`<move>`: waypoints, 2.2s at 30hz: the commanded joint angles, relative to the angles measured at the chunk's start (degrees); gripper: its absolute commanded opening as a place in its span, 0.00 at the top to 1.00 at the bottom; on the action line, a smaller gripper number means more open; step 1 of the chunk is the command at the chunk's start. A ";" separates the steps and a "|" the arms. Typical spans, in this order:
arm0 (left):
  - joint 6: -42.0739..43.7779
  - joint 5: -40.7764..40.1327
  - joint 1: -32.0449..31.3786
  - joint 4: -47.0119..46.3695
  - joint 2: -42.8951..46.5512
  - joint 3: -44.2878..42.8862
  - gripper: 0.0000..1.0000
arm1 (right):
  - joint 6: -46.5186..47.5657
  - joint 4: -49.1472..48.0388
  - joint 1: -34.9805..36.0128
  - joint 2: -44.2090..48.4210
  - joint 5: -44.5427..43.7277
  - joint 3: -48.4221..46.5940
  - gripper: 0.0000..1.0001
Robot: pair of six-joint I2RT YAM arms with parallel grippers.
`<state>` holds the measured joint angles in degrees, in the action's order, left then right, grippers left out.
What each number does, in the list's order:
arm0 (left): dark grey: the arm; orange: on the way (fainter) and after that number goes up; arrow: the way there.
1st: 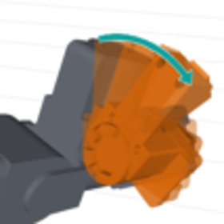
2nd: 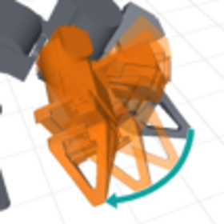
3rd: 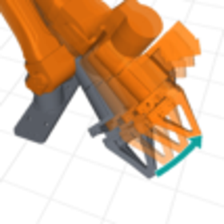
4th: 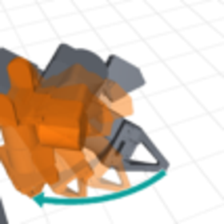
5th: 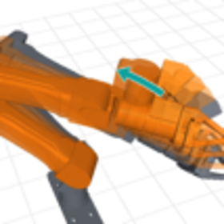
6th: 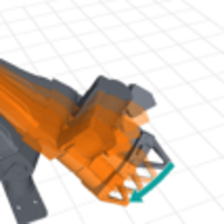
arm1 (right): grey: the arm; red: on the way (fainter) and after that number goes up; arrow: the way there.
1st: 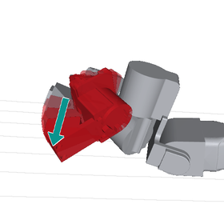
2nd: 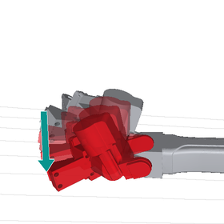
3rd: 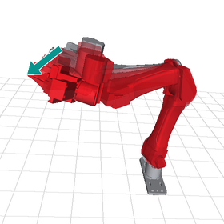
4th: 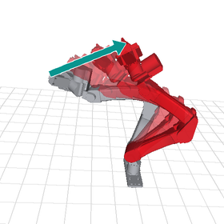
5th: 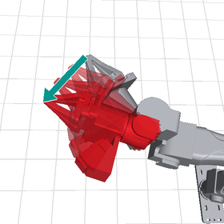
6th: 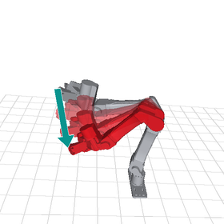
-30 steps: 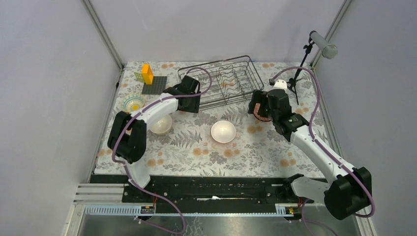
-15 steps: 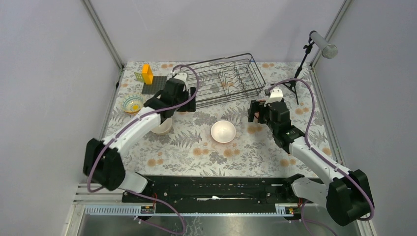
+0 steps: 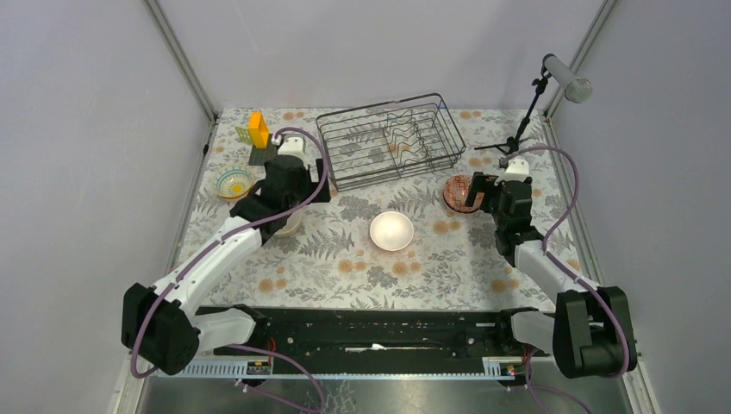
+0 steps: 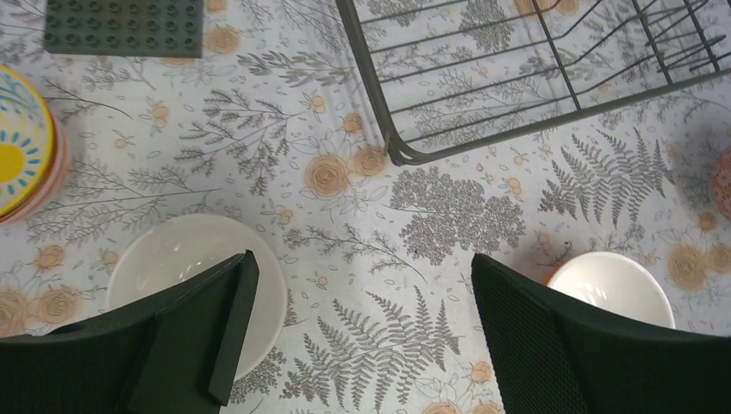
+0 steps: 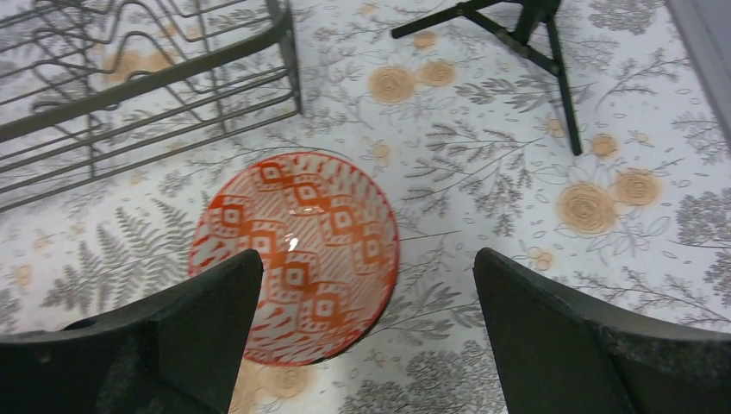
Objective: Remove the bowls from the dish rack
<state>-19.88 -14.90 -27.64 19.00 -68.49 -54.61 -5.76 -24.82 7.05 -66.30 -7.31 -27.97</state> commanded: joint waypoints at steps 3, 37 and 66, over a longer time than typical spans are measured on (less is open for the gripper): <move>3.56 -3.38 0.30 -9.56 4.76 3.33 0.01 | 5.49 -10.70 -3.32 -5.16 -0.85 1.77 0.00; 6.22 -8.41 10.97 -27.36 1.90 16.90 0.01 | 4.88 -43.47 -5.99 -22.07 1.44 13.30 0.00; 16.34 11.87 25.62 -86.38 -18.53 40.08 0.01 | 4.90 -43.62 -6.02 -22.20 1.51 13.31 0.00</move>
<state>-5.34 -5.37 -1.78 -58.02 -86.80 -14.72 -1.39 -65.01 1.37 -88.14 -4.97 -14.74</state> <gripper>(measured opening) 0.987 0.994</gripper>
